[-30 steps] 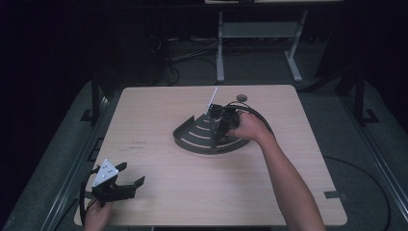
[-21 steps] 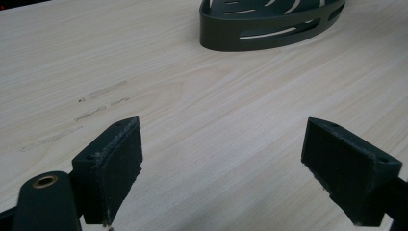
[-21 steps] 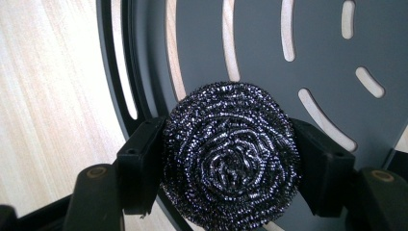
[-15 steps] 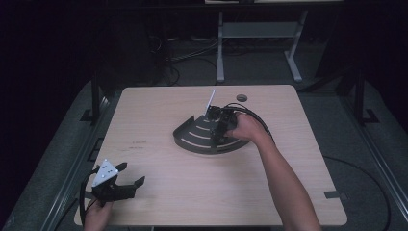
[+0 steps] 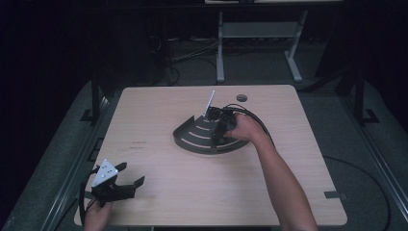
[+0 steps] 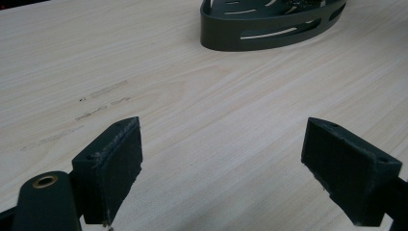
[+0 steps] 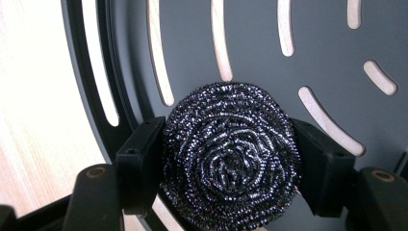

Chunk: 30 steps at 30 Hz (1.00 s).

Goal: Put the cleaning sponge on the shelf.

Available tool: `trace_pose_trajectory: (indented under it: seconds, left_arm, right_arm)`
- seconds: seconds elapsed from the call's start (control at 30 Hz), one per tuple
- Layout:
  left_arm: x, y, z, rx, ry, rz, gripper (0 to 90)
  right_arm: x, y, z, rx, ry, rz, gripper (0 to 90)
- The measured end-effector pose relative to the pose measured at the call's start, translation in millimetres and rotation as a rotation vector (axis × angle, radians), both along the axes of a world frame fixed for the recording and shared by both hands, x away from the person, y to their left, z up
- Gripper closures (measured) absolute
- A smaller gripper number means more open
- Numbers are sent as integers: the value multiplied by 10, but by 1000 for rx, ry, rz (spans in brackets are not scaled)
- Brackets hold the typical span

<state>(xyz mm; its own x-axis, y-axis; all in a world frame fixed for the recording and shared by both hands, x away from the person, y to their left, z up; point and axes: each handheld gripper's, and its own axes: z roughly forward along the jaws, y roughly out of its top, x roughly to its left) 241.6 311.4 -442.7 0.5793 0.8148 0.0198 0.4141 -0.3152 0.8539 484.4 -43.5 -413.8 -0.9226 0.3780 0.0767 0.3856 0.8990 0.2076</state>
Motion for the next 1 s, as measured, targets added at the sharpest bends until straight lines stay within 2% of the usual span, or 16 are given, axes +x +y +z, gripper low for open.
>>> trace_pose_trajectory:
  seconds: [1.0]
  left_arm:
    - [-1,20,-3,-8,1,2,137]
  right_arm:
    - [62,44,-131,-13,-2,-13,325]
